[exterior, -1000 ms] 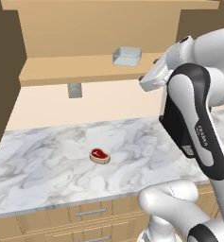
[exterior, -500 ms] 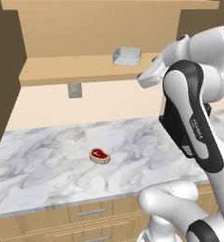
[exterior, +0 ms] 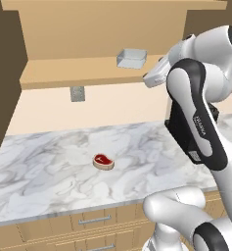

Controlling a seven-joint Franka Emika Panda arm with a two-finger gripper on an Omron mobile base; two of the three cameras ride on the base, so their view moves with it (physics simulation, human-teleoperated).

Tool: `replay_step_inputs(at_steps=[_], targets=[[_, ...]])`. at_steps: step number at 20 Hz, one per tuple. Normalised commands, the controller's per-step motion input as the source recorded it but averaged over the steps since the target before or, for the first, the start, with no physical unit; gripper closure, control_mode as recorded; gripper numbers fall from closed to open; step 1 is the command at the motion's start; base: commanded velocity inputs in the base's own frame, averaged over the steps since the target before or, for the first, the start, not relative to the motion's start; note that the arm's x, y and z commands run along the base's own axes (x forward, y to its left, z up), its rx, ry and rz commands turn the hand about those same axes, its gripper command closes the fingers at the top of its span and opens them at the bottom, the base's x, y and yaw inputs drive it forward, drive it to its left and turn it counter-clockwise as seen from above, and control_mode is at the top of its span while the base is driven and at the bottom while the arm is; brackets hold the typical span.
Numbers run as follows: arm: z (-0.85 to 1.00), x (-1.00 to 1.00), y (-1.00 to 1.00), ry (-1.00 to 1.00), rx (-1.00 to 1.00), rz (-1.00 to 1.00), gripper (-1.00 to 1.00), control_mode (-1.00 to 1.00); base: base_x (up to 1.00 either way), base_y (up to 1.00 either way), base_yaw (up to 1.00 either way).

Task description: Retrieve the tupperware from the cabinet, then place the raw meat into the tupperware to avoid contamination.

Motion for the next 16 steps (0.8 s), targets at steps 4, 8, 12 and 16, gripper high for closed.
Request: replay_step_inputs(at_steps=[4, 8, 12, 16], targets=[[0.00, 0.25, -0.05, 0.00, 0.00, -0.02, -1.00, -1.00, 0.00, 0.00, 0.00], [-0.01, 0.26, -0.04, 0.00, 0.00, -0.02, -1.00, -1.00, 0.00, 0.00, 0.00], [-0.01, 0.24, -0.04, 0.00, 0.00, -0.02, -1.00, -1.00, 0.00, 0.00, 0.00], [0.00, 0.22, -0.05, 0.00, 0.00, -0.02, -1.00, -1.00, 0.00, 0.00, 0.00]])
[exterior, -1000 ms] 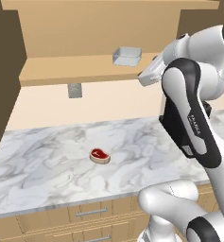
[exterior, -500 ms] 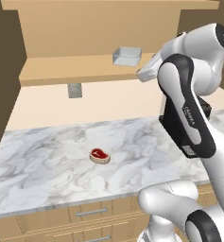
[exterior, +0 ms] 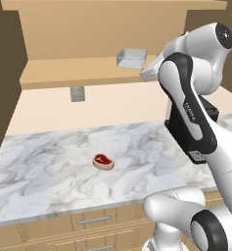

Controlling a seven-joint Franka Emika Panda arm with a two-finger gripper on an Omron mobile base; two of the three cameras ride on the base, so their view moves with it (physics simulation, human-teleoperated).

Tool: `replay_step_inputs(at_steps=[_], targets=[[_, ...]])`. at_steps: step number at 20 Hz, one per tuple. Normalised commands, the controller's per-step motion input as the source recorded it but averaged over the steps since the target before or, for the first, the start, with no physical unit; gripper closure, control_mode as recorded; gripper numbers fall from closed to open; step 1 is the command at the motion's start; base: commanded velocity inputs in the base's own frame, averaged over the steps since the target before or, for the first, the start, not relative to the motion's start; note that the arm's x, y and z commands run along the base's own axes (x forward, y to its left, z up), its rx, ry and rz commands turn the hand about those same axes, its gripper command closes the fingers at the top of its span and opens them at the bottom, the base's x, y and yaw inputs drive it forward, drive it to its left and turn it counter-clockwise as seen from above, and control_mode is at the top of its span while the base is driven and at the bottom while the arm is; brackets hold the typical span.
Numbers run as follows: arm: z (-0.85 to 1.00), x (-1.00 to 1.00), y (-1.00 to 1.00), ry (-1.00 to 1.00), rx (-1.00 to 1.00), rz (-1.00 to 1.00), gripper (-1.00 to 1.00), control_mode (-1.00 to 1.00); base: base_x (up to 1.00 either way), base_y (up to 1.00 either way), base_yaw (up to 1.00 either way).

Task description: Retrieve the tupperware from the cabinet, then place the raw meat into the tupperware to avoid contamination.

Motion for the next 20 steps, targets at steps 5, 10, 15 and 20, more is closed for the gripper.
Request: replay_step_inputs(at_steps=[5, 10, 15, 20], targets=[[0.00, 0.20, -0.08, 0.00, 0.00, -0.01, -1.00, -1.00, 0.00, 0.00, 0.00], [-0.02, 0.19, -0.07, 0.00, 0.00, -0.01, -1.00, -1.00, 0.00, 0.00, 0.00], [-0.07, 0.16, -0.02, 0.00, 0.00, 0.00, -1.00, -1.00, 0.00, 0.00, 0.00], [-0.10, 0.14, 0.00, 0.00, 0.00, 0.00, -1.00, -1.00, 0.00, 0.00, 0.00]])
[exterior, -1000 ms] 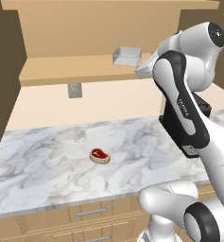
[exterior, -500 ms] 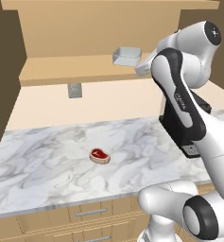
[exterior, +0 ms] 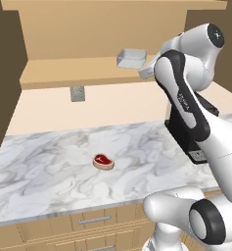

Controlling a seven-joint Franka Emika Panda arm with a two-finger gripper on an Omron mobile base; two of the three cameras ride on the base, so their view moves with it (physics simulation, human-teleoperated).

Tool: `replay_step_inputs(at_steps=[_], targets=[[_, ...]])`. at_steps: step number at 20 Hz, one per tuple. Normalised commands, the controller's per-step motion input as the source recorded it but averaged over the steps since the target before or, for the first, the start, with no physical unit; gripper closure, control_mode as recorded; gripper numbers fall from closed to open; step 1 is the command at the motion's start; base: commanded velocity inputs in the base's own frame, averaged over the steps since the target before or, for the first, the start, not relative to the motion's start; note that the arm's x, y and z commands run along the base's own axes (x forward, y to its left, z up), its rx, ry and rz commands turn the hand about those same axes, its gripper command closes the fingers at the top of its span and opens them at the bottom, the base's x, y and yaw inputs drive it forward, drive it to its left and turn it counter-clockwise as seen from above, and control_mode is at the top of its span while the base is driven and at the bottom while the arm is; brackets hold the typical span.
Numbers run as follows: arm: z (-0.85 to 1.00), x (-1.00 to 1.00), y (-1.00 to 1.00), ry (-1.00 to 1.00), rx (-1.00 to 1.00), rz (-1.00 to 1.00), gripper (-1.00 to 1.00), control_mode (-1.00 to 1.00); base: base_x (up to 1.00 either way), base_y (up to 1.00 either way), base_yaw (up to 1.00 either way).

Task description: Retrieve the tupperware from the cabinet, then place the raw meat into the tupperware to avoid contamination.

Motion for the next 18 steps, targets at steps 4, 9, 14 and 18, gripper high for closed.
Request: replay_step_inputs(at_steps=[4, 9, 14, 18], targets=[[-0.06, 0.15, 0.00, 0.00, 0.00, 0.00, -1.00, -1.00, 0.00, 0.00, 0.00], [0.00, 0.17, 0.00, 0.03, 0.00, 0.00, -1.00, -1.00, 0.00, 0.00, 0.00], [0.00, 0.15, 0.00, 0.07, -0.02, -0.01, -1.00, -1.00, 0.00, 0.00, 0.00], [0.00, 0.08, 0.00, 0.07, -0.02, 0.00, -1.00, -1.00, 0.00, 0.00, 0.00]])
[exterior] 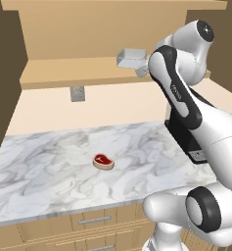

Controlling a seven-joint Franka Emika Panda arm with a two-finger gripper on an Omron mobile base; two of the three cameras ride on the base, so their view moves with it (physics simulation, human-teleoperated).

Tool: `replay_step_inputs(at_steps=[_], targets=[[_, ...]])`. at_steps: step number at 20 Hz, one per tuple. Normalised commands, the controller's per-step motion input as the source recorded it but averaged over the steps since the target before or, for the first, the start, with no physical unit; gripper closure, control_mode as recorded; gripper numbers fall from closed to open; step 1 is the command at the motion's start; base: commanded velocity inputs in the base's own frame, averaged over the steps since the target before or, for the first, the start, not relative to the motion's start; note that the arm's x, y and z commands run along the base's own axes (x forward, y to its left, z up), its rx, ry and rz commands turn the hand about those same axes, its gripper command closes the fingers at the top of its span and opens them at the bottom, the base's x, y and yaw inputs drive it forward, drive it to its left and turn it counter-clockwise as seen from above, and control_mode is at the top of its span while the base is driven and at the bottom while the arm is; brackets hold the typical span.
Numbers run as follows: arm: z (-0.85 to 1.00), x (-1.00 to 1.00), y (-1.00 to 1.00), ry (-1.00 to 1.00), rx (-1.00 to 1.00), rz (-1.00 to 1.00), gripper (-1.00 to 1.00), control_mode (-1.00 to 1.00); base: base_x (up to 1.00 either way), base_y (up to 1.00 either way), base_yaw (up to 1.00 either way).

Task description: Retrieve the tupperware from the cabinet, then place the raw meat into the tupperware to avoid contamination.

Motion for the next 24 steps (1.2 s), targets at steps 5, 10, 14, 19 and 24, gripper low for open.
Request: replay_step_inputs(at_steps=[5, 10, 14, 19, 24], targets=[[0.00, 0.11, 0.00, 0.03, -0.01, 0.00, -1.00, -1.00, 0.00, 0.00, 0.00], [0.00, 0.15, 0.00, 0.00, 0.00, 0.00, -1.00, -1.00, 0.00, 0.00, 0.00], [-0.08, 0.16, 0.00, -0.02, 0.00, 0.00, -1.00, -1.00, 0.00, 0.00, 0.00], [-0.16, 0.15, 0.00, -0.04, 0.00, 0.00, -1.00, -1.00, 0.00, 0.00, 0.00], [-0.09, 0.15, 0.00, -0.03, 0.00, 0.00, -1.00, -1.00, 0.00, 0.00, 0.00]])
